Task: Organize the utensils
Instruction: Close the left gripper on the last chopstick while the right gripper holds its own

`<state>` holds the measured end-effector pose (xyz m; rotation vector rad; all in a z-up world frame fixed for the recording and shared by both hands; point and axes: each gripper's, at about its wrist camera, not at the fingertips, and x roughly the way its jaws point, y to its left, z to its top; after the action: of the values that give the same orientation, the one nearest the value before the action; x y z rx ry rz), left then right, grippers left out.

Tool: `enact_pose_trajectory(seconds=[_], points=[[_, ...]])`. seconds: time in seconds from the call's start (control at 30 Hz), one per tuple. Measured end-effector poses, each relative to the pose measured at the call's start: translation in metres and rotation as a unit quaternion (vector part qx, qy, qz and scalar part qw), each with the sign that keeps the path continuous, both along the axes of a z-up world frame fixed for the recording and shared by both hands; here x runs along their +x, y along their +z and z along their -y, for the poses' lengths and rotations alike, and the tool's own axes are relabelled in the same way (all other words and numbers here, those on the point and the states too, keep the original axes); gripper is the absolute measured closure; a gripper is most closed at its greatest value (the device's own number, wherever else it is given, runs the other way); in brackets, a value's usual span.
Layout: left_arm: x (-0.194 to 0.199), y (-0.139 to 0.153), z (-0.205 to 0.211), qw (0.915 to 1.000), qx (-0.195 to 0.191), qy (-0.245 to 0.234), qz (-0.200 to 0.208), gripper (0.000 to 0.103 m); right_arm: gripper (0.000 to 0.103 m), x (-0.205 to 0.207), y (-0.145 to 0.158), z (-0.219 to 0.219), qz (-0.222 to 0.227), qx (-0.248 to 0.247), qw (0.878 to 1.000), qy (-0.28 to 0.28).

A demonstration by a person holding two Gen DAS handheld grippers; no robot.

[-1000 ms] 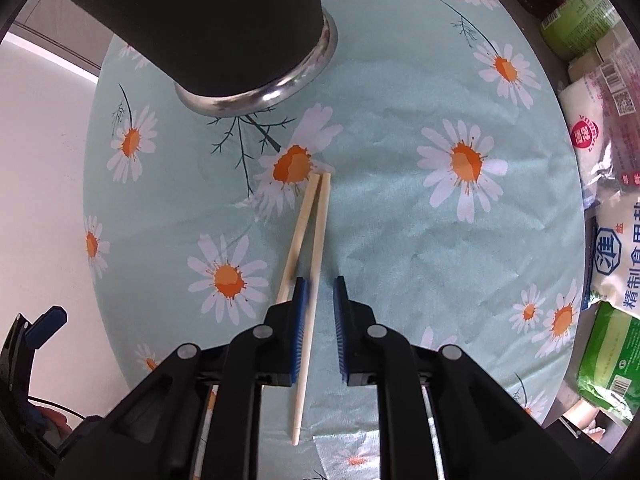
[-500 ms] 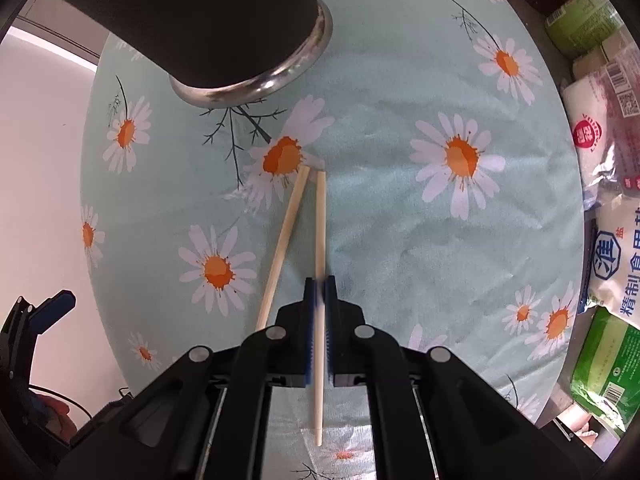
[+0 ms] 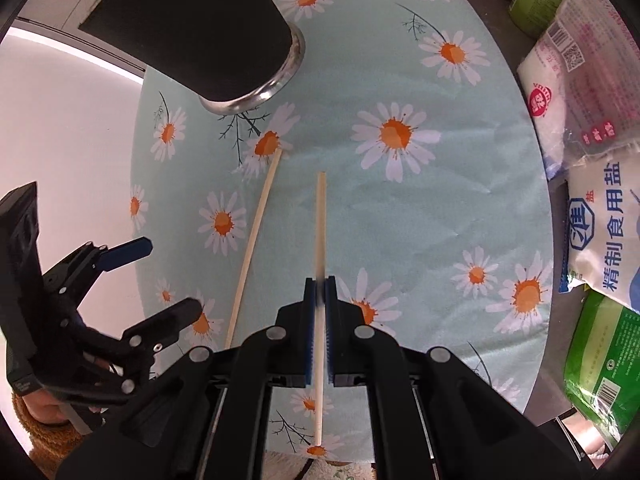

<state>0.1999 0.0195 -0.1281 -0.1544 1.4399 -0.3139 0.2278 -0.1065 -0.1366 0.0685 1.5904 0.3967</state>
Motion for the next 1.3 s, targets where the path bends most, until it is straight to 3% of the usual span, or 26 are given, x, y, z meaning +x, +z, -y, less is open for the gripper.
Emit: enact_pose_trajectory(seconds=[0.4,0.67,0.97,1.3], points=[[0.033,-0.025,0.048,0.9966,0.073,-0.013,-0.036,0.036,0.097,-0.007,0.023,0.051,0.009,0.051,0.999,0.012],[0.042,-0.031,0.068,0.9929,0.109,-0.025,-0.041,0.069,0.097,-0.01,0.025,0.06,0.014,0.065,0.997,0.026],[0.044,-0.031,0.093,0.9878,0.146,-0.034,-0.042,0.093,0.098,-0.009,0.026,0.058,0.015,0.079,0.996,0.047],[0.036,-0.034,0.104,0.988,0.147,-0.028,-0.039,0.099,0.098,-0.004,0.016,0.056,0.007,0.089,0.995,0.051]])
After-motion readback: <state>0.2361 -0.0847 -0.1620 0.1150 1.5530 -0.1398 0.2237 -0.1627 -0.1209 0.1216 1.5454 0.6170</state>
